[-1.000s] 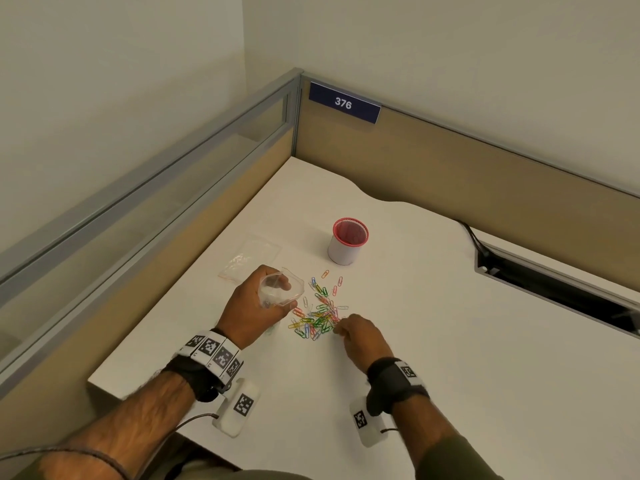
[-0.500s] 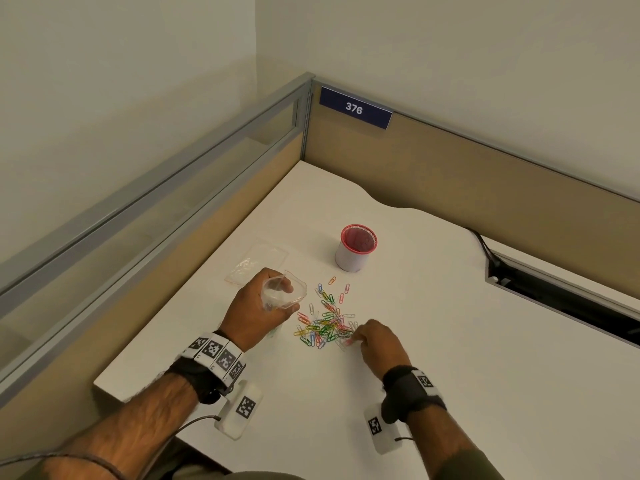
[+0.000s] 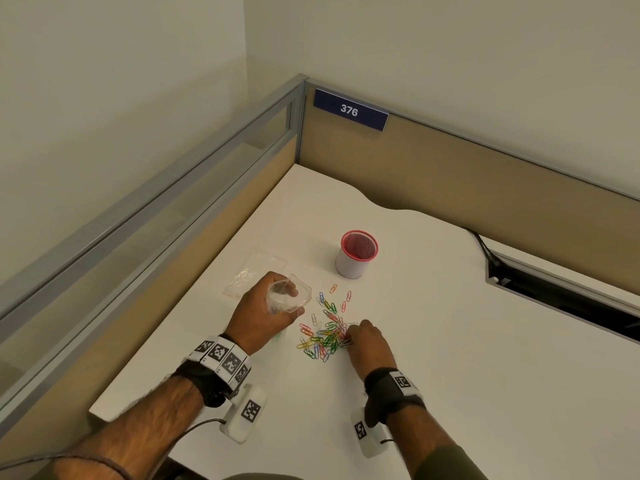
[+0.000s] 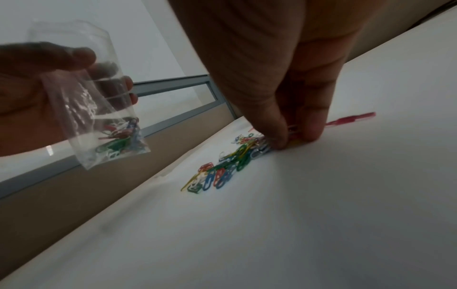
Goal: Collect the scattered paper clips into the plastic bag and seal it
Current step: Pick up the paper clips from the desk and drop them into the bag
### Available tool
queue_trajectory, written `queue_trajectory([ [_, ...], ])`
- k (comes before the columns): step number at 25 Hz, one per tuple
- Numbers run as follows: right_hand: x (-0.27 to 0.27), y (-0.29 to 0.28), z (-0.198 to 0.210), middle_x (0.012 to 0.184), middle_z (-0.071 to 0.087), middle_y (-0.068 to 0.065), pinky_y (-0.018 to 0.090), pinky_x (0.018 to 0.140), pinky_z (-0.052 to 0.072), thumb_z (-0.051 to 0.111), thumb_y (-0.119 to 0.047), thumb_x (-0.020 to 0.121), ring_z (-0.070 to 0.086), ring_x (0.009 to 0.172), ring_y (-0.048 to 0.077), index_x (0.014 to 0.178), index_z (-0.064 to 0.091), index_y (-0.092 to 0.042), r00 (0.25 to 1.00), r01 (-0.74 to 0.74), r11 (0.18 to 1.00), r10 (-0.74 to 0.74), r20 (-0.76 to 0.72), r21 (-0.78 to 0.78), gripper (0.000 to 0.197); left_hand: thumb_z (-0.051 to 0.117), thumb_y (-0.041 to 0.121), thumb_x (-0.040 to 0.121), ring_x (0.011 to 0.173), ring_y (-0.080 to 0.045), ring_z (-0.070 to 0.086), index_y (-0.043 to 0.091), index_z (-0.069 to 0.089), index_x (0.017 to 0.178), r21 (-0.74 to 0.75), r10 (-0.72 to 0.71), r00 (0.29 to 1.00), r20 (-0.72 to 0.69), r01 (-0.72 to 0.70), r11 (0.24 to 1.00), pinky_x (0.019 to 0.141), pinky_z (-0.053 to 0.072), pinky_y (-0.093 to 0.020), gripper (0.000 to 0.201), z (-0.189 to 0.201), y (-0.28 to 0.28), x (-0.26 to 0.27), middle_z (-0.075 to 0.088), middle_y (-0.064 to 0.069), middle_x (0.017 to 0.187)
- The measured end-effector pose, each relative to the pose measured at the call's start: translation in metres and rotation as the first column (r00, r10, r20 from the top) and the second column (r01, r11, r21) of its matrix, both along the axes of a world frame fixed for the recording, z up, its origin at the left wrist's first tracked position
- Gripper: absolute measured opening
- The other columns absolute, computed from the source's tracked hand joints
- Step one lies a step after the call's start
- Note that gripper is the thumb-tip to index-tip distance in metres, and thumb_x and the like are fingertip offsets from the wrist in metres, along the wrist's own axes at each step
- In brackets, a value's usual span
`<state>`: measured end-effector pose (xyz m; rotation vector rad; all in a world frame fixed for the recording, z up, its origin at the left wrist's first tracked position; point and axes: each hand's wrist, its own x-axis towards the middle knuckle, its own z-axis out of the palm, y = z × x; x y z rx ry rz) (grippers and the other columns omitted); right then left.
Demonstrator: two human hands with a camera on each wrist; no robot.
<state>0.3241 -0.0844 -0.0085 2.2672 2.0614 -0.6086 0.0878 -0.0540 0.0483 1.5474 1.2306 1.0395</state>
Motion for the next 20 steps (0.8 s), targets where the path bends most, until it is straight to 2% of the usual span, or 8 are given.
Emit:
queue_trajectory([
  [3,0.000,0.010,0.003,0.104,0.059,0.011,0.028,0.075,0.043,0.044,-0.017,0.096,0.059,0.095,0.027,0.103,0.063,-0.010,0.999,0.036,0.999,-0.036,-0.012,0.006,0.021,0.084,0.014,0.077,0.107,-0.009,0.062,0.020,0.059,0.103,-0.003,-0.025,1.000,0.000,0.025,1.000,0.078,0.046,-0.003,0.036,0.000,0.010,0.000,0.068,0.009,0.102],
  [6,-0.008,0.017,0.008,0.106,0.059,0.012,0.030,0.076,0.046,0.047,-0.025,0.095,0.058,0.094,0.026,0.103,0.060,-0.009,0.995,0.075,0.997,-0.076,-0.067,-0.019,0.023,0.084,0.015,0.077,0.109,-0.010,0.062,0.022,0.058,0.102,-0.022,-0.052,0.999,0.008,0.052,0.998,0.078,0.046,-0.004,0.036,-0.004,0.023,-0.002,0.068,0.009,0.102],
  [8,-0.019,0.015,0.008,0.110,0.055,0.007,0.030,0.076,0.045,0.056,-0.042,0.089,0.053,0.098,0.023,0.111,0.057,-0.015,0.994,0.058,0.997,-0.063,-0.084,-0.055,0.035,0.084,0.015,0.077,0.109,-0.010,0.062,0.021,0.058,0.102,-0.016,-0.061,0.998,0.001,0.061,0.998,0.079,0.045,-0.004,0.036,-0.005,0.030,-0.001,0.068,0.009,0.102],
  [10,-0.030,0.012,0.003,0.116,0.050,0.004,0.032,0.080,0.046,0.061,-0.048,0.085,0.050,0.105,0.023,0.121,0.052,-0.019,1.000,0.021,0.997,-0.021,-0.010,-0.074,0.047,0.084,0.014,0.077,0.108,-0.010,0.063,0.020,0.058,0.103,-0.019,-0.070,0.998,-0.004,0.070,0.997,0.079,0.045,-0.003,0.037,-0.006,0.036,0.001,0.068,0.008,0.102],
  [14,-0.036,0.012,0.002,0.114,0.055,0.009,0.033,0.084,0.048,0.050,-0.031,0.095,0.054,0.102,0.025,0.120,0.055,-0.016,0.999,0.024,0.999,-0.025,0.024,0.022,0.029,0.084,0.015,0.077,0.108,-0.010,0.063,0.020,0.058,0.104,-0.028,-0.085,0.996,-0.013,0.085,0.996,0.080,0.045,-0.004,0.038,-0.007,0.038,0.008,0.068,0.008,0.103],
  [16,-0.029,0.014,0.002,0.109,0.058,0.010,0.032,0.081,0.047,0.048,-0.027,0.096,0.055,0.098,0.025,0.113,0.058,-0.013,1.000,0.023,0.999,-0.024,0.015,0.033,0.023,0.084,0.016,0.077,0.108,-0.009,0.063,0.021,0.058,0.105,-0.037,-0.086,0.996,-0.015,0.085,0.996,0.082,0.046,-0.007,0.039,-0.008,0.037,0.010,0.068,0.010,0.103],
  [20,-0.014,0.022,0.004,0.102,0.063,0.011,0.032,0.077,0.046,0.047,-0.018,0.094,0.058,0.092,0.026,0.099,0.061,-0.010,1.000,0.007,1.000,-0.007,0.014,0.007,0.016,0.084,0.016,0.078,0.108,-0.007,0.062,0.021,0.057,0.105,-0.045,-0.069,0.997,-0.018,0.068,0.997,0.079,0.044,-0.003,0.038,-0.007,0.031,0.014,0.068,0.008,0.103],
])
